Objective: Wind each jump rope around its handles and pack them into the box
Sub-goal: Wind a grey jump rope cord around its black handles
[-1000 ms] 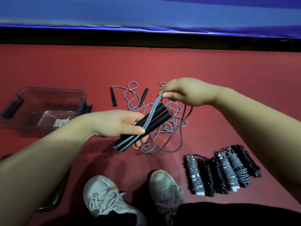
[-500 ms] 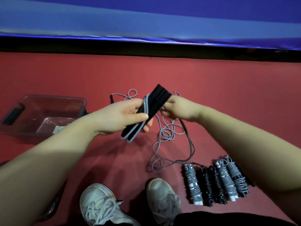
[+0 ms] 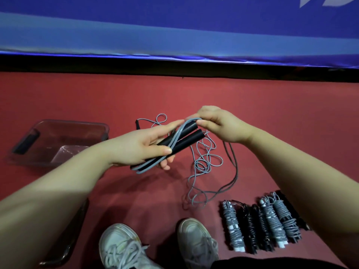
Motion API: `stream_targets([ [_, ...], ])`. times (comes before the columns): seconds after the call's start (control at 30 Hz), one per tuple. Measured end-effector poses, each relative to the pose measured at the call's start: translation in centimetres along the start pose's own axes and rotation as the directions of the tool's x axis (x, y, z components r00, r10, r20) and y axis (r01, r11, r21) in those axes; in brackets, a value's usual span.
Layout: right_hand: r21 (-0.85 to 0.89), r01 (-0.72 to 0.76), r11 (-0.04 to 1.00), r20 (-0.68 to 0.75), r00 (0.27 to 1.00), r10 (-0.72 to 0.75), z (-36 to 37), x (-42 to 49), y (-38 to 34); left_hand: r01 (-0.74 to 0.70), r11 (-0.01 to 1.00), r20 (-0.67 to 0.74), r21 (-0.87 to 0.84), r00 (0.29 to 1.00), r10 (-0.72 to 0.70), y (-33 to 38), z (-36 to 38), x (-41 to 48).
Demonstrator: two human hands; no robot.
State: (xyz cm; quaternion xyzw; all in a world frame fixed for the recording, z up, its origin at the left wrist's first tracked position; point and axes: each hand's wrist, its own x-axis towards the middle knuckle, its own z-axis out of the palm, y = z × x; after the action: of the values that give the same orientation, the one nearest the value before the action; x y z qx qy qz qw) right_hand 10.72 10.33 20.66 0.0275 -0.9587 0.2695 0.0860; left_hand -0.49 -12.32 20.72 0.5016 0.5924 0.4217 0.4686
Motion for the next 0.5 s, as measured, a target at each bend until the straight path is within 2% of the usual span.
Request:
stream_targets([
  [0.03,0.134,-0.06,0.989,0.008,0.998,0.059,0.4,-0.1,-0.3,-0.025,0.999,-0.006,-0.035,1.0,0.025,0.1,0.1,-0.1],
  [0.1,0.424,-0.165,0.891,0.061,0.986,0.153,1.3,-0.2,-1.4,-0.082,0.991,-0.047,-0.108,0.996,0.077,0.4,0.3,0.0],
  [0.2,0.623,-0.212,0.753,0.137,0.977,0.161,2.4,-0.4,-2.4,-0.116,0.984,-0.122,-0.132,0.987,0.1,0.7,0.5,0.3],
  [0.27,0.647,-0.152,0.747,0.034,0.985,0.171,2.2,-0.4,-2.4,-0.114,0.989,-0.18,-0.091,0.979,0.097,0.8,0.6,0.6],
  [0.37,0.492,-0.088,0.866,-0.148,0.972,0.183,1.8,-0.4,-2.3,-0.105,0.993,-0.219,-0.051,0.971,0.092,0.6,0.7,0.9],
  [0.5,0.405,-0.191,0.894,-0.225,0.927,0.299,2.2,-0.1,-2.9,-0.103,0.994,-0.329,-0.049,0.941,0.081,0.5,1.2,1.4],
])
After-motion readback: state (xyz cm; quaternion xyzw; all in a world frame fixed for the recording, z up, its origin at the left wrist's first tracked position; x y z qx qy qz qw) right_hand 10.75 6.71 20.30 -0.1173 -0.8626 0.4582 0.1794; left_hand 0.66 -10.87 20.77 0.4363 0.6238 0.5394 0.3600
